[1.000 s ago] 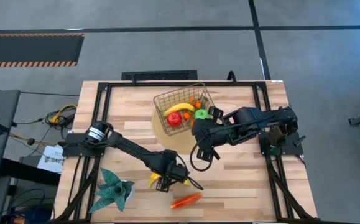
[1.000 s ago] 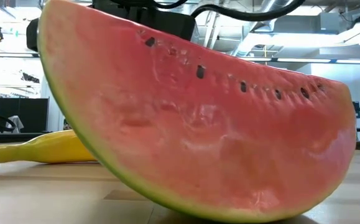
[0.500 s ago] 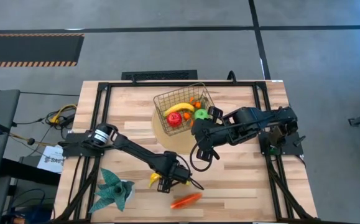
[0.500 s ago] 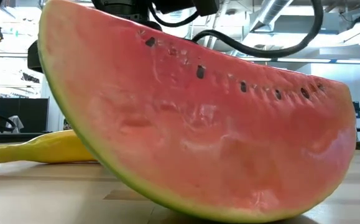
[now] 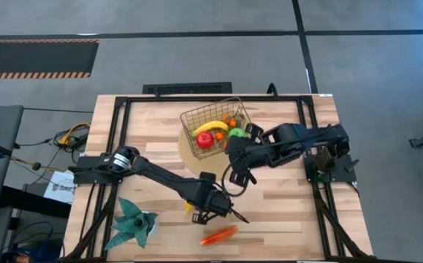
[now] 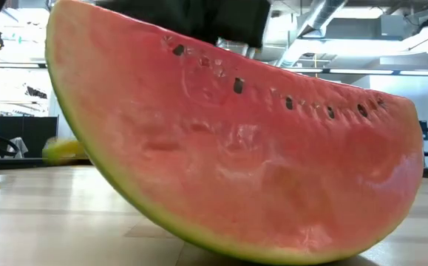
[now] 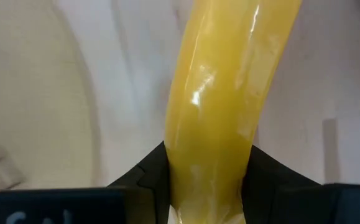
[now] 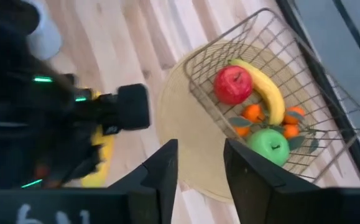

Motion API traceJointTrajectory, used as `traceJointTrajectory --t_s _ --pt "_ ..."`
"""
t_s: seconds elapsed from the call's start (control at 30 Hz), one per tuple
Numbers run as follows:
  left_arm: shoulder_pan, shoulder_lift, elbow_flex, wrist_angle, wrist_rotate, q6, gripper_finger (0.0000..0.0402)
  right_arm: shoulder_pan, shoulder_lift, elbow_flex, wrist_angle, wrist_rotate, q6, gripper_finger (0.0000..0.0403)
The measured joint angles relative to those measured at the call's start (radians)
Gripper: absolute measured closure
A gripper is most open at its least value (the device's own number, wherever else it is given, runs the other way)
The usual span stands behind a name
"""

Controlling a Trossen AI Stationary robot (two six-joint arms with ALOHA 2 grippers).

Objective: Build produce basket
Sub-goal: Put the banana into the basket

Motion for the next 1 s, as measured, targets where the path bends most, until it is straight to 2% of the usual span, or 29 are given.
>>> traceJointTrajectory --t_s 0.13,0.27,0.4,0.53,0.7,0.9,1.0 --pt "-0.001 -0.015 0.149 -0.105 -0.068 0.018 0.0291 -0.027 -0.025 0.001 0.000 0.002 0.017 0.0276" --pt "-0.001 -0.051 0.258 -0.187 -0.139 0.049 0.0291 -0.046 -0.080 0.000 0.000 0.004 0.020 0.0332" --pt "0.008 -0.113 0.297 -0.269 -0.246 0.059 0.0291 -0.041 -0.169 0.000 0.000 0.057 0.041 0.0388" --pt "0.061 -0.189 0.298 -0.316 -0.319 0.072 0.0291 0.000 -0.251 0.001 0.000 0.155 0.119 0.0389" --pt "0.202 -0.259 0.298 -0.303 -0.279 0.138 0.0291 0.103 -0.294 0.001 0.000 0.264 0.195 0.0396" --pt "0.418 -0.277 0.298 -0.196 -0.064 0.257 0.0291 0.260 -0.264 0.000 -0.001 0.382 0.289 0.0396" --pt "0.507 -0.277 0.288 -0.136 -0.012 0.314 0.0291 0.341 -0.229 -0.002 -0.001 0.435 0.340 0.0400"
